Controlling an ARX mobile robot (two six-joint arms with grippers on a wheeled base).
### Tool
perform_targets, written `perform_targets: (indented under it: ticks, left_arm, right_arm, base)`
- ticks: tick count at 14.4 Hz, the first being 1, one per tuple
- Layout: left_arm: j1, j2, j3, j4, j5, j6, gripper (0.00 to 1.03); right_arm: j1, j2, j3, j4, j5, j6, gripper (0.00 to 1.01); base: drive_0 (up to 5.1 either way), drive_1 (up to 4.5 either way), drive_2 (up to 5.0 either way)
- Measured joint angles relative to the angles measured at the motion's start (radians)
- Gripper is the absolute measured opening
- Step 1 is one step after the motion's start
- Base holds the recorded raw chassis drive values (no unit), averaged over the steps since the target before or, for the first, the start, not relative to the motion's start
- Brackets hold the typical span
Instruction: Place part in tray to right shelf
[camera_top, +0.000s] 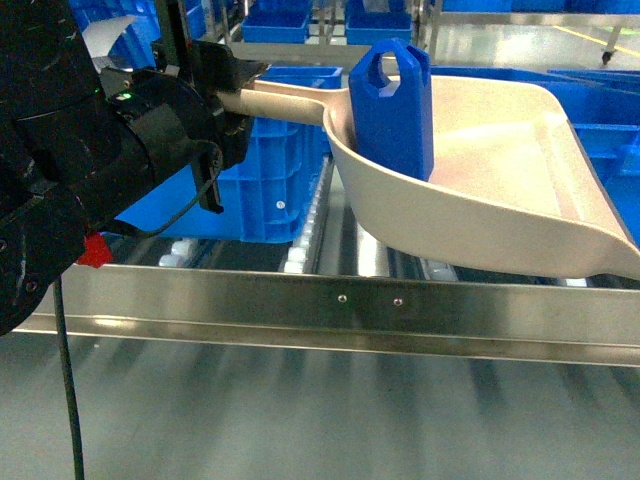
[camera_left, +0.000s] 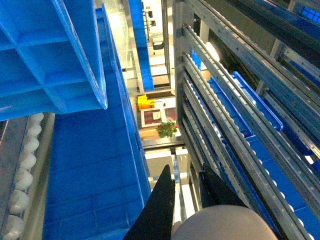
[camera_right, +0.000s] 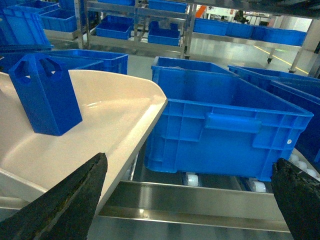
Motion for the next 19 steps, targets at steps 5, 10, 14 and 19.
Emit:
perform_targets:
  ticks: [5, 10, 14, 19]
  left_arm:
    - [0.000, 0.000, 0.000, 0.000, 0.000, 0.000, 0.12]
    - [-0.029, -0.093, 0.011, -0.336, -0.292, 0.099, 0.12]
    - [-0.004, -0.203, 0.014, -0.291, -0.419, 0.137, 0.12]
    - [0.140, -0.336, 0.321, -0.655, -0.946, 0.386, 0.12]
  right_arm:
    - [0.000, 0.000, 0.000, 0.000, 0.000, 0.000, 0.98]
    - [0.000, 0.000, 0.000, 0.000, -0.001, 0.000, 0.98]
    - [0.000, 0.000, 0.000, 0.000, -0.001, 0.000, 0.98]
    - [0.000, 0.000, 0.000, 0.000, -0.001, 0.000, 0.98]
  base:
    - [0.0, 0.00, 0.0]
    - [0.0, 0.00, 0.0]
    - [0.0, 0.00, 0.0]
    - [0.0, 0.00, 0.0]
